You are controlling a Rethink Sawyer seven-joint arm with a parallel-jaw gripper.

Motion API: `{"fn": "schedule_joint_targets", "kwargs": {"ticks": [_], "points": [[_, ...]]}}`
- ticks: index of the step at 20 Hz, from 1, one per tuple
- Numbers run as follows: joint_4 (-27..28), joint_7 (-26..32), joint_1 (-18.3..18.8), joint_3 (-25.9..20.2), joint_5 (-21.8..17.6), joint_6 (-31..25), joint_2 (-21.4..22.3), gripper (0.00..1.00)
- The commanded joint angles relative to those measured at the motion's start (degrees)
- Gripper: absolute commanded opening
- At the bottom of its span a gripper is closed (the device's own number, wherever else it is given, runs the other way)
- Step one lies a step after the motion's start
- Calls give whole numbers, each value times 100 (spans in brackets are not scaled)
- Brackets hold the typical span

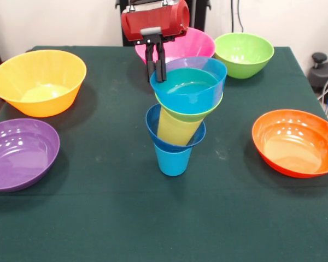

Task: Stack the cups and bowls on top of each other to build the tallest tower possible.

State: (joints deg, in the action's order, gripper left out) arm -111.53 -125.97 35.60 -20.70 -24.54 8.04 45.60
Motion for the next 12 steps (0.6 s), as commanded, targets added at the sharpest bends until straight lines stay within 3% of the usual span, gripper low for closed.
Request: {"fn": "schedule_joint_targets", "kwargs": {"ticks": [1,12], "points": [[-42,-162,8,58,-462,-37,-227,0],[-67,-66,235,-80,-583,-188,-137,0]]}}
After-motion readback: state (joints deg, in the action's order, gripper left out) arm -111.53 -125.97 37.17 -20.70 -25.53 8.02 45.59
